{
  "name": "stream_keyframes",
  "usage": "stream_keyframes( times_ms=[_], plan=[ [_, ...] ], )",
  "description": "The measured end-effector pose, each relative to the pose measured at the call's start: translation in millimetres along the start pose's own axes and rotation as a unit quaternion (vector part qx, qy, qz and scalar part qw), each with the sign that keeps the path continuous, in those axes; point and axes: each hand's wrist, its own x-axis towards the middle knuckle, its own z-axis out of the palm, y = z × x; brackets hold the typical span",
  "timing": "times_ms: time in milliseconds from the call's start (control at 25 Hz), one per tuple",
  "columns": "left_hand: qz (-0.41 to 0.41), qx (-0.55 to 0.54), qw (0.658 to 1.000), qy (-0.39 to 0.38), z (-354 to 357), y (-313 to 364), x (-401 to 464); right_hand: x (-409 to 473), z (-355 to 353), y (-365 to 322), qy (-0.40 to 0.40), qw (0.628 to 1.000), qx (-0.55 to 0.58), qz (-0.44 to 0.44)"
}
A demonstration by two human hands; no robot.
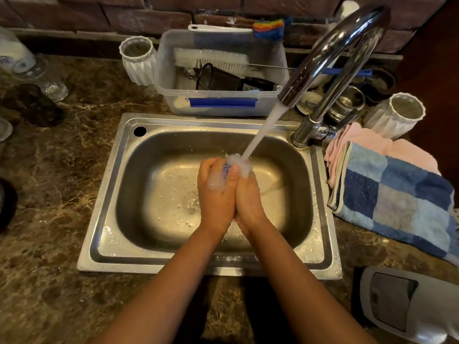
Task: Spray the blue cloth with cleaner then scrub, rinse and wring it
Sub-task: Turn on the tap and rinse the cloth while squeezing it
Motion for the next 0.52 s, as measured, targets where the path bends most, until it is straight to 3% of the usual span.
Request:
stream_keyframes(
  times_ms=[40,160,200,280,400,440,520],
  plan=[
    [-0.006,-0.033,0.999,-0.004,2,-1,0,0,0,-1,0.001,0.998,-0.054,-0.02],
    [0.03,0.085,0.994,0.062,2,-2,0,9,-7,-1,0.077,0.981,-0.155,-0.084],
    [0.017,0.078,0.995,0.067,1,0,1,10,-9,-3,0.091,0.969,-0.198,-0.113],
    [-0.032,0.027,0.998,0.039,0,3,11,12,-12,-3,0.102,0.925,-0.329,-0.163],
    [-0.143,0.049,0.988,0.007,-1,7,26,11,-13,6,0.107,0.871,-0.456,-0.15],
    [-0.183,0.002,0.983,0.016,-3,7,29,10,-14,8,0.09,0.888,-0.43,-0.137],
    [-0.28,-0.153,0.947,0.033,-13,11,31,9,-20,1,0.03,0.969,-0.233,-0.073]
  ],
)
